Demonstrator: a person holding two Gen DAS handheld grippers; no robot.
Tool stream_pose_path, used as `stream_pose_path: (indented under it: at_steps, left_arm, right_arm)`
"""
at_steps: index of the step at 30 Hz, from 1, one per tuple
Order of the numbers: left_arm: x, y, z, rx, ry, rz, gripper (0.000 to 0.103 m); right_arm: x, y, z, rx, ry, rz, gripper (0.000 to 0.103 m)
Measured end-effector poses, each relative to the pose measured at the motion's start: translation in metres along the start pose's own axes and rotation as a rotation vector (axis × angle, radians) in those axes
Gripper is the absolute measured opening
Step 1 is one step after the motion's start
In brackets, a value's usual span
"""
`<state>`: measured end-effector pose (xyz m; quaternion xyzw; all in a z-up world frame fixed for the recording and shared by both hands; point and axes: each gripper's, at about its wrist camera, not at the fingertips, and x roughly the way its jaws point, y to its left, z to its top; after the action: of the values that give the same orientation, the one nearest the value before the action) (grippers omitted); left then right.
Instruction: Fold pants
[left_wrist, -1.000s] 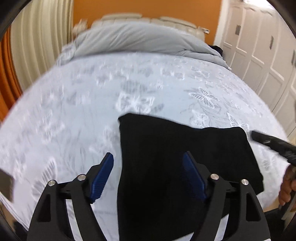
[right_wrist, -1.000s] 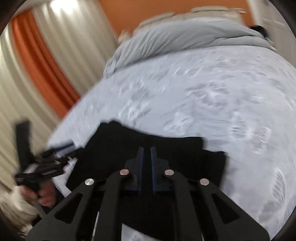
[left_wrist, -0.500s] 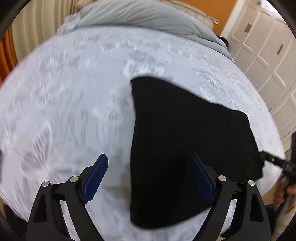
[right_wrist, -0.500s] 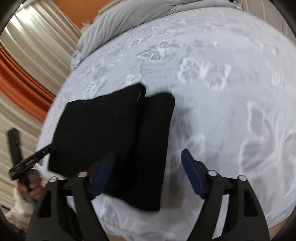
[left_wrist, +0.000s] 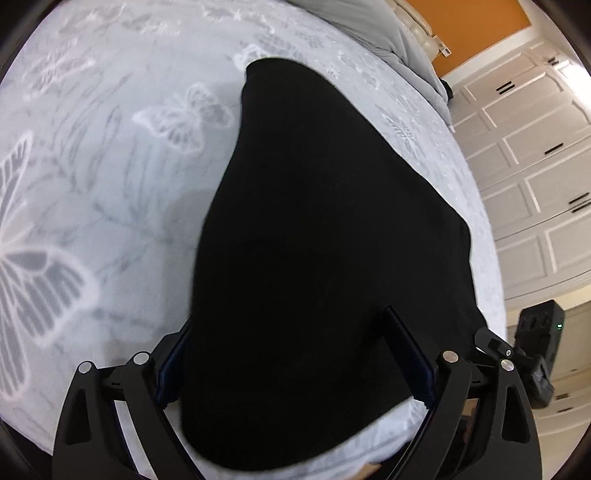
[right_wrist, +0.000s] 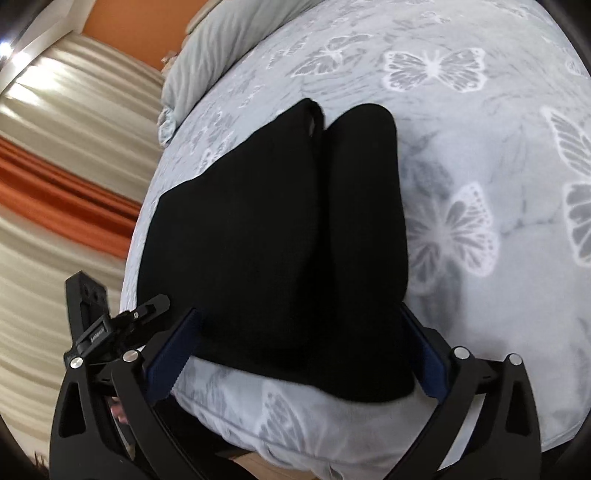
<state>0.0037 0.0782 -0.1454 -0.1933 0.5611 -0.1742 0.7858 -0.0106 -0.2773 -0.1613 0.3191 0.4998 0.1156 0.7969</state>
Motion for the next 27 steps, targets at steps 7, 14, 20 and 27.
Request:
stream_pose_path:
  at_steps: [7, 14, 20, 27]
  left_arm:
    - [0.012, -0.035, -0.002, 0.122, -0.125, 0.215, 0.096]
    - [0.015, -0.048, -0.001, 0.159, -0.176, 0.292, 0.097]
    - [0.02, -0.053, 0.004, 0.167, -0.178, 0.291, 0.098]
    - [0.021, -0.042, 0.007, 0.132, -0.162, 0.2, 0.087]
  right_arm:
    - [0.003, -0.003, 0.003, -0.009, -0.084, 0.008, 0.098]
    - [0.015, 0.001, 0.007, -0.044, -0.135, 0.022, 0.098]
    - [0.016, 0.003, -0.004, -0.14, -0.182, 0.017, 0.098]
    - [0.015, 0.001, 0.002, -0.139, -0.191, 0.007, 0.06]
